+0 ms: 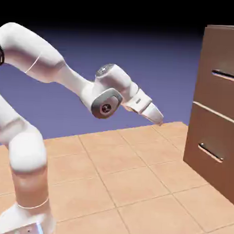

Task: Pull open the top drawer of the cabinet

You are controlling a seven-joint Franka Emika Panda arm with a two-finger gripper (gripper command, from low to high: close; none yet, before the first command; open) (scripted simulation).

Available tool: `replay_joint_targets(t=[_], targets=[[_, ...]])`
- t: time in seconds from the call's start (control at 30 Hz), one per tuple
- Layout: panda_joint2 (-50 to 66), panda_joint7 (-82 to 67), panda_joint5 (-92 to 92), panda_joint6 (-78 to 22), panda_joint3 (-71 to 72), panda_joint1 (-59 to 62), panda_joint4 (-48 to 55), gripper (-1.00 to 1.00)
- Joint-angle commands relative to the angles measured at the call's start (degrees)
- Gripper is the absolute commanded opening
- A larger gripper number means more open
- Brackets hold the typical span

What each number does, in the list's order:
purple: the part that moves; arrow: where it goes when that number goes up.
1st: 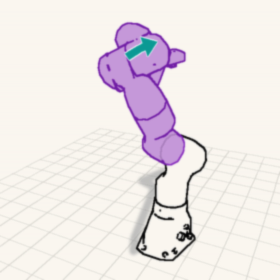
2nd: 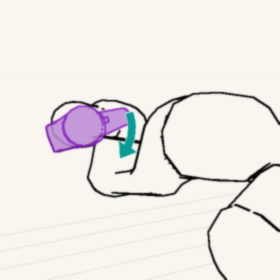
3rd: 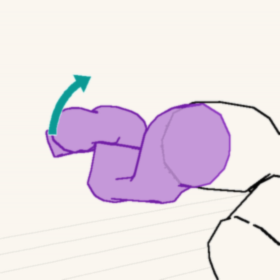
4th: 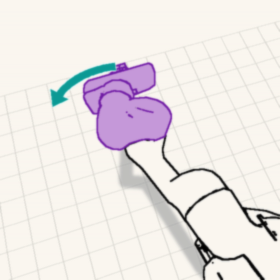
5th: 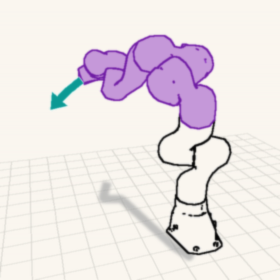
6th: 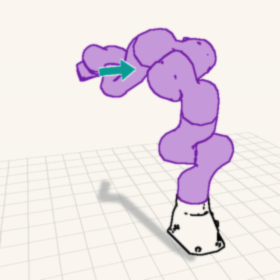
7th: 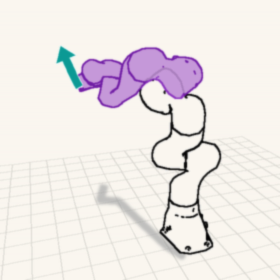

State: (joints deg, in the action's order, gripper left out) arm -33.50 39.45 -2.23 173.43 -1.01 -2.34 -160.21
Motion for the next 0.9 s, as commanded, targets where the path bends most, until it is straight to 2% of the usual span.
replay_joint_targets(t=[0.0,0.87], targets=[[-0.70,-2.50,-1.85,-0.48,-0.84,-1.37,0.66,0.00],[-18.75,-67.28,-49.96,-12.85,-22.61,-37.04,17.79,0.00]])
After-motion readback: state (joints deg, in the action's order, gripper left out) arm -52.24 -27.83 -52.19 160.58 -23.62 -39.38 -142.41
